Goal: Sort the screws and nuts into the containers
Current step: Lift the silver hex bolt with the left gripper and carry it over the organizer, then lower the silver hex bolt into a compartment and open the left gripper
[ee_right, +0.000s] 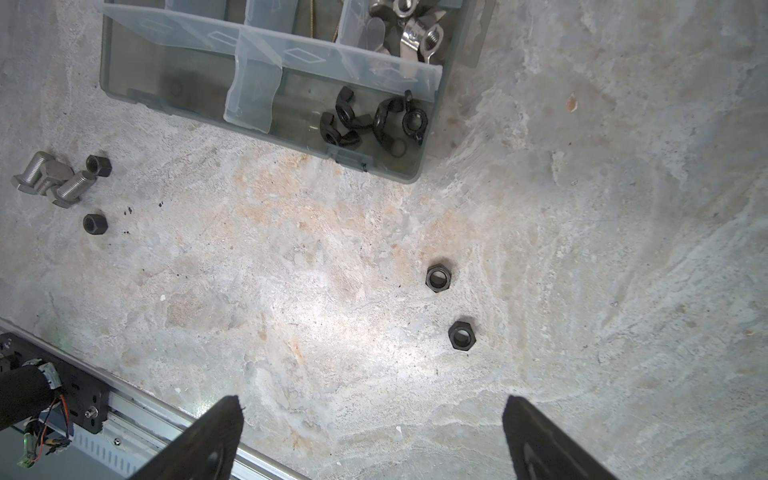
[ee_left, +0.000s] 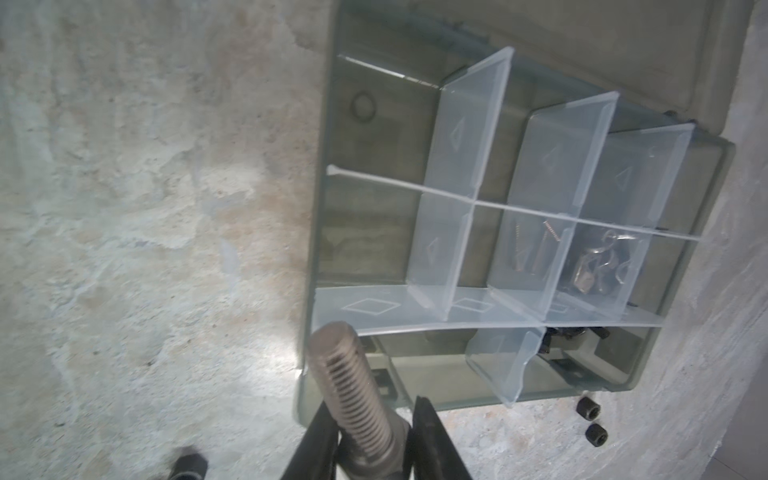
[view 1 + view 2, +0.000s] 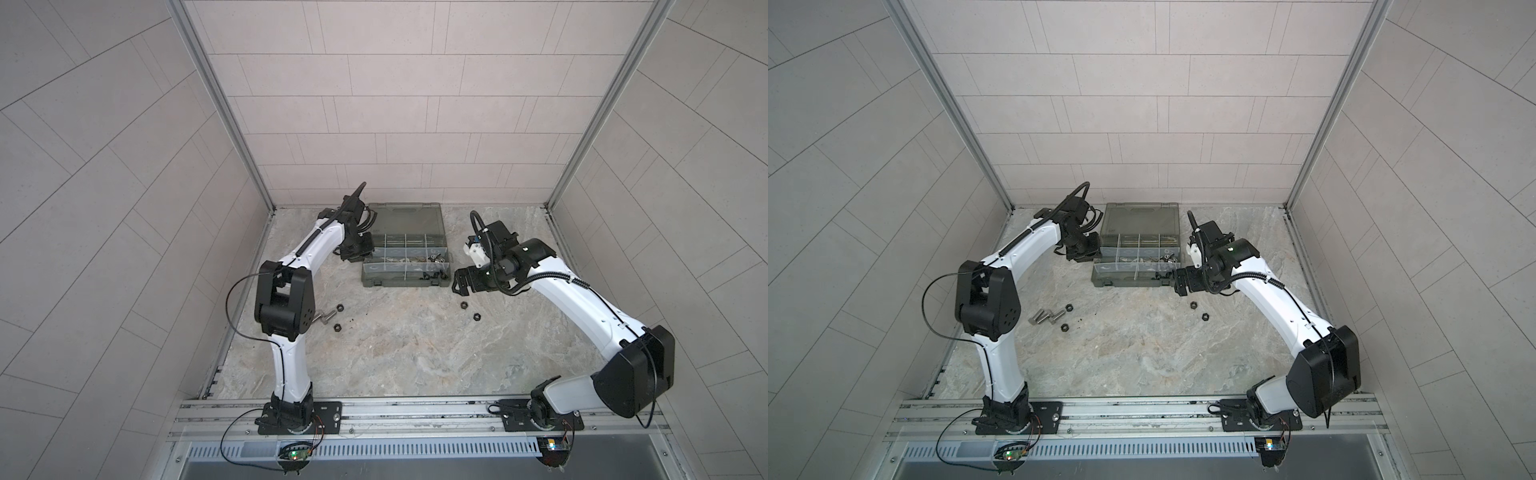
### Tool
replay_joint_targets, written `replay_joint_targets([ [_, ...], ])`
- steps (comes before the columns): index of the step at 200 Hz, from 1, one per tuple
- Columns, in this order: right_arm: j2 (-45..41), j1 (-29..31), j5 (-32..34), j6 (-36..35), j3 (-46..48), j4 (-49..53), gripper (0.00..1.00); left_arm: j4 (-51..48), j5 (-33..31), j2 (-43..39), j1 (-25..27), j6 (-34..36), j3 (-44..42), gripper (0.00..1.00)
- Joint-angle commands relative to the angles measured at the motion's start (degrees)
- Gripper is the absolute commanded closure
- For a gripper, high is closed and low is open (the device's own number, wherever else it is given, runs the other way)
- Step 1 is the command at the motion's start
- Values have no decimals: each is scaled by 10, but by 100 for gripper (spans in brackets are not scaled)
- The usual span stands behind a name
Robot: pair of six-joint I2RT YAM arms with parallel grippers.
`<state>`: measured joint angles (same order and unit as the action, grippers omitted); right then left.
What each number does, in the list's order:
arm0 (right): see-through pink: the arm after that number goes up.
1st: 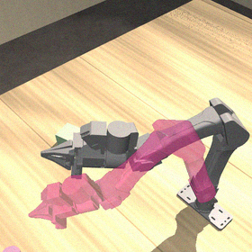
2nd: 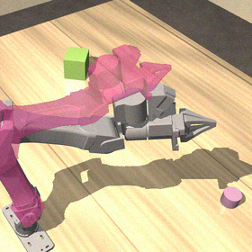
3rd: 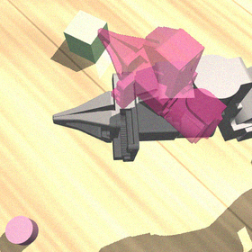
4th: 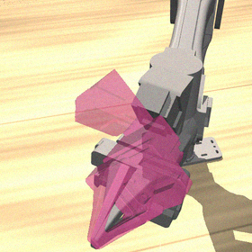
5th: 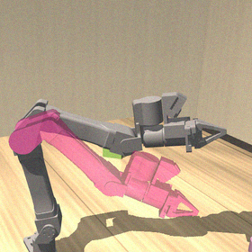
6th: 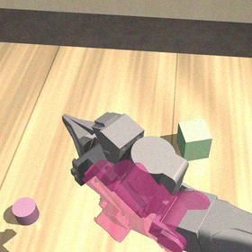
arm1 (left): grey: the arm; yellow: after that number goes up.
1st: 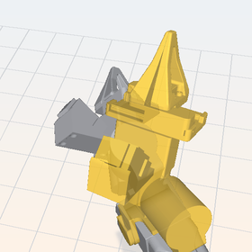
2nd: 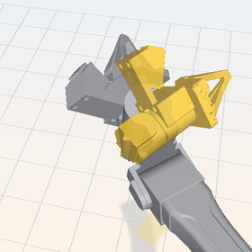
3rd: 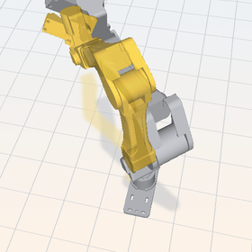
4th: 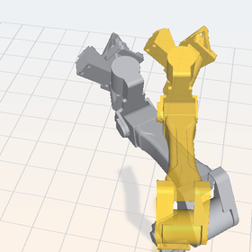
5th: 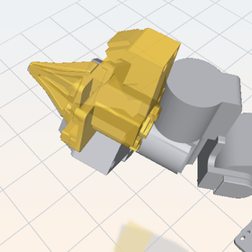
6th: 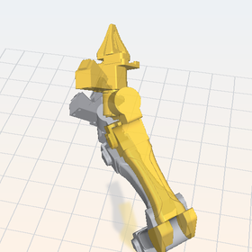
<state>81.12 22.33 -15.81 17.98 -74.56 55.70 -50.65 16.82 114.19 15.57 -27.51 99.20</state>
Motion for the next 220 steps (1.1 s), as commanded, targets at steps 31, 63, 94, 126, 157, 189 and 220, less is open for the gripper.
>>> replay_joint_targets([
  [31,-32,-10,25,-1,13,14,1,-4,20,59,35,-17,87,84],
  [63,-39,-16,27,-2,18,14,1,9,34,92,52,-21,117,84],
  [94,-49,-21,32,-7,23,14,1,14,45,117,61,-26,138,84],
  [126,-55,-28,36,-8,24,18,1,22,56,137,65,-33,151,84],
  [157,-55,-33,37,-8,24,19,1,23,62,153,67,-35,165,84],
  [189,-53,-36,37,-7,24,19,1,20,63,158,67,-34,166,84],
  [220,-50,-39,38,-7,23,19,1,16,63,158,67,-31,158,84],
])
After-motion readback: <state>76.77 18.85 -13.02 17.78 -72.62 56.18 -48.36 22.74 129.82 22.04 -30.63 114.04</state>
